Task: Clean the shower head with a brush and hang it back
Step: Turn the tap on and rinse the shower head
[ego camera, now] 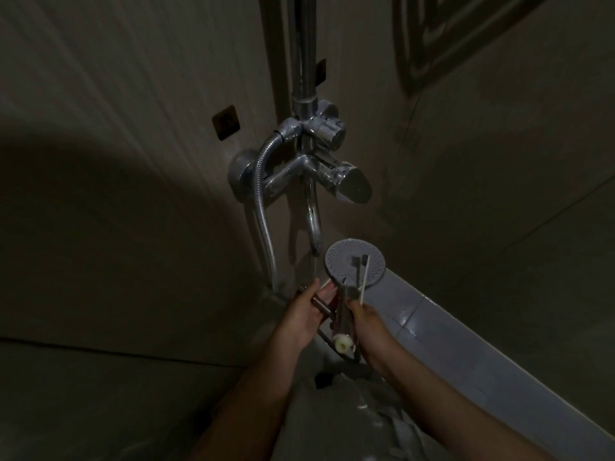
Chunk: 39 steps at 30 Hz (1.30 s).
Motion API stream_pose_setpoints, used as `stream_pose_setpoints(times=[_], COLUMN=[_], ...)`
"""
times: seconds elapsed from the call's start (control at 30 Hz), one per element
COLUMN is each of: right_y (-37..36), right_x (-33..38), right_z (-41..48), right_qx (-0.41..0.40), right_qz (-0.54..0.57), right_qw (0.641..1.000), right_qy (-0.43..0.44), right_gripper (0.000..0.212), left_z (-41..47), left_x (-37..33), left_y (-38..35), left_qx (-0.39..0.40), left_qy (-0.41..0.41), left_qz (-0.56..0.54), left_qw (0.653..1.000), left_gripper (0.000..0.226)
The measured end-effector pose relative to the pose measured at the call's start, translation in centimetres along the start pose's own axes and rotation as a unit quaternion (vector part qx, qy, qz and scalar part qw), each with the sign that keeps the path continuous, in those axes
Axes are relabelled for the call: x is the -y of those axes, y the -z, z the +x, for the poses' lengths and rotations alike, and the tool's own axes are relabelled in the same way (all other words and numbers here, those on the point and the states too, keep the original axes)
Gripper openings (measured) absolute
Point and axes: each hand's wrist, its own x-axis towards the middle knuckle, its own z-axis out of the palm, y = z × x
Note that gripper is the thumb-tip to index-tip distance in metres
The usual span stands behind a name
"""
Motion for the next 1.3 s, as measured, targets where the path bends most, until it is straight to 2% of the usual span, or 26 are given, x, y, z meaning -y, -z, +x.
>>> stream_pose_setpoints(times=[0.07, 0.13, 0.2, 0.3, 0.43, 0.77, 0.9, 1.13, 1.23, 1.3], right_y=[0.0, -0.2, -0.7, -1.4, -1.6, -1.9, -2.0, -2.0, -2.2, -2.2], right_x=[-0.1, -0.2, -0.2, -0.3, -0.1, -0.3, -0.7, -0.5, -0.2, -0.2], right_z=[0.0, 0.0, 0.2, 0.6, 1.2, 3.2, 4.0, 5.1, 5.7, 5.9], right_qx=[0.008, 0.012, 0.014, 0.017, 0.042, 0.05, 0.049, 0.037, 0.024, 0.026], right_qz=[-0.006, -0.015, -0.024, -0.022, 0.005, -0.052, -0.074, -0.116, -0.13, -0.148], right_qw=[1.0, 1.0, 0.999, 0.998, 0.998, 0.997, 0.996, 0.992, 0.991, 0.989], right_qy=[-0.003, -0.013, -0.026, -0.05, -0.053, -0.034, -0.022, -0.019, -0.012, -0.009], right_gripper=[0.037, 0.036, 0.036, 0.037, 0.036, 0.036, 0.034, 0.032, 0.03, 0.033], left_z=[-0.1, 0.3, 0.5, 1.0, 2.0, 3.3, 3.7, 4.1, 3.5, 3.8], left_x=[0.2, 0.3, 0.3, 0.3, 0.5, 0.0, 0.3, 1.1, 0.9, 0.9], left_y=[0.1, 0.2, 0.5, 1.1, 2.1, 2.2, 2.0, 1.8, 1.2, 1.2], left_qx=[0.011, 0.019, 0.007, -0.008, -0.052, -0.071, -0.066, -0.079, -0.064, -0.073], left_qy=[-0.005, -0.01, -0.014, -0.009, -0.016, -0.04, -0.022, 0.025, 0.037, 0.028], left_qz=[0.022, 0.029, 0.036, 0.048, 0.049, 0.049, 0.062, 0.071, 0.064, 0.088], left_qw=[1.0, 0.999, 0.999, 0.999, 0.997, 0.995, 0.996, 0.994, 0.995, 0.993], left_gripper=[0.018, 0.022, 0.026, 0.011, 0.003, 0.013, 0.033, 0.045, 0.037, 0.047])
